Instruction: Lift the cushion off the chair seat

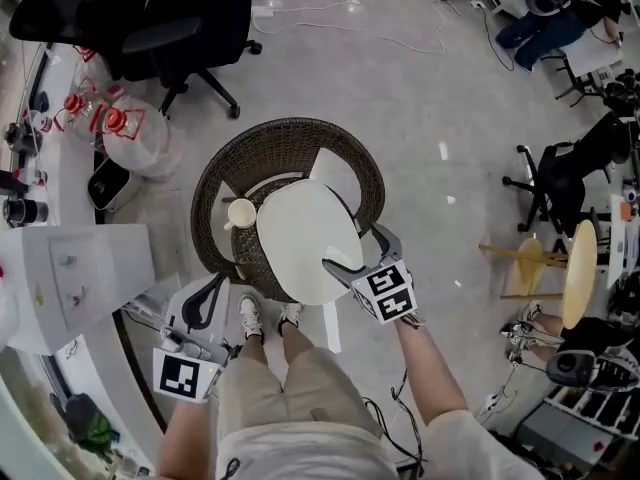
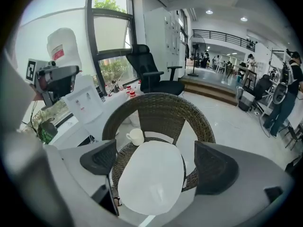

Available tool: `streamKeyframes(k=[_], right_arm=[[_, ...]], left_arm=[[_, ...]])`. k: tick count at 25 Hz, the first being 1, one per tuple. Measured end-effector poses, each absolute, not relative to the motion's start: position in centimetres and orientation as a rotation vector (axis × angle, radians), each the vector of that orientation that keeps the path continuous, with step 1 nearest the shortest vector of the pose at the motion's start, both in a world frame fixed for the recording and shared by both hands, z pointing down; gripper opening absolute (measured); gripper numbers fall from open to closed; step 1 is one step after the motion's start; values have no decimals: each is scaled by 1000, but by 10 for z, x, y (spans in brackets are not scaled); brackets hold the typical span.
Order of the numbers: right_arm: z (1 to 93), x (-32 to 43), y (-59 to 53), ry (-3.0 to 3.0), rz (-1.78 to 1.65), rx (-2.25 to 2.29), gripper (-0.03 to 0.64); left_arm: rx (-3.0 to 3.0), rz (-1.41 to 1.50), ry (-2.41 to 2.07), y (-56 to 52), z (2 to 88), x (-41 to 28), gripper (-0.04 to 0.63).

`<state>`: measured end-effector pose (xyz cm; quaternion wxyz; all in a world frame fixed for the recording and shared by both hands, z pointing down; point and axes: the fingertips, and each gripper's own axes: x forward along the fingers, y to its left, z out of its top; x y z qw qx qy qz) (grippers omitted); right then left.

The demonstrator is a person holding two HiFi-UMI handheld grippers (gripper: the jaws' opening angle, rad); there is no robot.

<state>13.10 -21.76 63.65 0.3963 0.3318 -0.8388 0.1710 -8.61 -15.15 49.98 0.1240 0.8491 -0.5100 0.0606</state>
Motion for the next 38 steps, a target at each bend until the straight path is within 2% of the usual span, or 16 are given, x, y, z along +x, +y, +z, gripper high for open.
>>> streamKeyframes(k=[14, 18, 38], right_arm=[[843, 127, -277, -1995, 477, 667, 502], [889, 135, -298, -1960, 584, 695, 502], [1003, 149, -322, -1719, 652, 664, 502]], left_arm=[[2356, 268, -1501, -172, 599, -82, 15], [2344, 297, -1502, -176, 620, -80, 15], [2173, 331, -1563, -140, 664, -96, 15]])
